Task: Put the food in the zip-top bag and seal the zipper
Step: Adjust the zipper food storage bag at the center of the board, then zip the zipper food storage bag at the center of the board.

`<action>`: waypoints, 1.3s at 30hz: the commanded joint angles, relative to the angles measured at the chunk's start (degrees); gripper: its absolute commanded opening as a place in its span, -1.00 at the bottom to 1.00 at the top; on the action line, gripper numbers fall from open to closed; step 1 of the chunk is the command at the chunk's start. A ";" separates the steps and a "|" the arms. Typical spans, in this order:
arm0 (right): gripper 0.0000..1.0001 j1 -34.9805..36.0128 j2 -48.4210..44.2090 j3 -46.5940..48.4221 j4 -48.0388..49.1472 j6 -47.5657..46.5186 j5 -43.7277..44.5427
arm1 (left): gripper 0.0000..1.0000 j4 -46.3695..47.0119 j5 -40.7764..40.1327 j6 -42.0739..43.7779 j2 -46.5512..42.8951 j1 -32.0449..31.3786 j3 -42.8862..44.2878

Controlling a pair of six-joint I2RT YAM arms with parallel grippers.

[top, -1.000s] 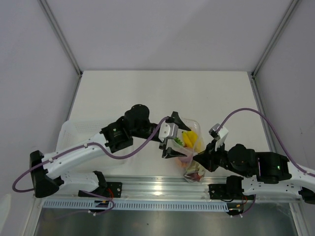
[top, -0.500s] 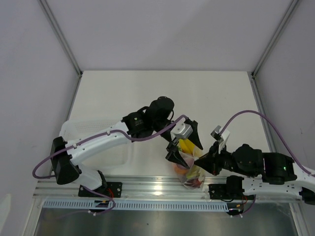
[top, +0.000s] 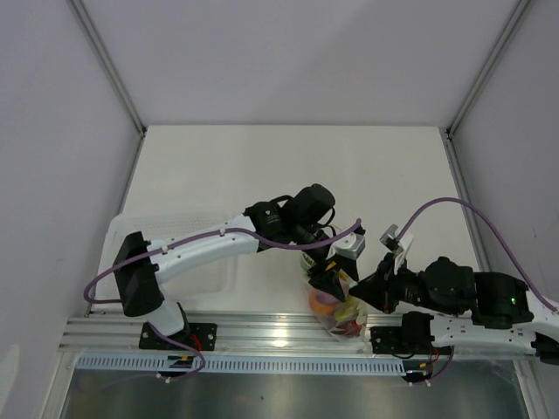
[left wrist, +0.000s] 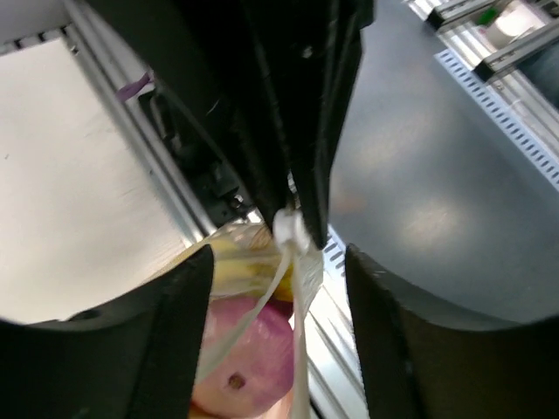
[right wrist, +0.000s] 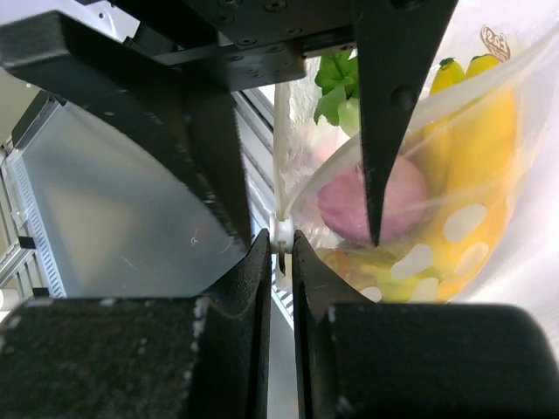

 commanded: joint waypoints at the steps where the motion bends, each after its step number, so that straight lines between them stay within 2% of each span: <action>1: -1.00 0.05 -1.29 1.53 0.70 0.79 0.88 | 0.21 -4.16 -6.42 3.19 -0.42 -0.37 3.56; 2: -1.00 -0.04 -1.38 1.53 0.08 0.97 1.06 | 0.06 -4.78 -8.96 3.02 -0.68 -0.37 3.30; 7: -1.00 -0.04 -0.94 1.53 -1.24 1.67 2.99 | -0.36 -5.23 -14.42 0.03 -4.81 -0.37 0.40; 9: -1.00 -0.04 0.11 1.79 -2.03 2.20 4.65 | -0.61 -5.75 -16.18 -1.55 -5.87 -0.37 -1.18; 10: -1.00 0.05 0.55 1.71 -2.29 2.63 5.36 | -0.83 -6.54 -17.06 -3.04 -6.74 -0.37 -1.62; 12: -1.00 -0.04 1.69 1.88 -2.99 3.07 7.38 | -0.97 -7.77 -19.60 -4.62 -7.45 -0.37 -1.89; 15: -0.97 -0.13 5.28 1.62 -2.65 4.22 10.81 | -0.99 -9.35 -23.29 -9.45 -9.12 -0.37 -3.03; 17: -0.69 -0.13 6.70 1.18 -1.86 5.01 12.30 | -0.99 -9.45 -25.50 -11.65 -10.96 -0.37 -4.17; 18: -0.29 -0.22 7.31 0.83 -0.29 5.10 13.00 | -0.99 -9.71 -26.64 -12.36 -11.49 -0.37 -4.52; 19: -0.10 -0.30 8.54 0.13 0.77 4.92 12.92 | -0.99 -9.71 -27.26 -14.19 -12.02 -0.37 -5.13; 21: 0.17 -0.83 9.08 -0.84 2.97 4.05 12.31 | -0.99 -10.15 -28.31 -15.96 -13.69 -0.37 -5.66; 24: 0.32 -1.79 8.47 -3.65 6.75 3.70 12.22 | -0.99 -10.24 -32.00 -20.09 -15.01 -0.37 -6.72; 28: 0.31 -2.85 4.08 -9.36 13.34 2.73 9.24 | -0.99 -10.24 -36.40 -30.00 -15.45 -0.28 -7.42; 32: 0.20 -3.47 -0.23 -15.07 21.50 0.80 7.21 | -0.99 -6.82 -39.47 -34.86 -17.91 -0.28 -10.41; 33: 0.02 -3.82 -0.93 -16.56 22.57 -0.08 6.95 | -0.99 -4.98 -39.39 -35.39 -18.78 -0.28 -11.46; 35: -0.17 -4.17 -1.12 -17.63 24.76 -1.14 6.16 | -0.99 -4.44 -38.52 -35.57 -18.97 -0.28 -12.09; 36: -0.33 -4.35 -0.94 -18.24 26.52 -1.75 5.72 | -0.99 -4.70 -38.17 -35.48 -18.88 -0.28 -11.82; 39: -0.40 -5.40 -0.50 -19.73 29.77 -4.74 2.73 | -0.99 -5.40 -38.25 -35.39 -18.44 -0.28 -11.64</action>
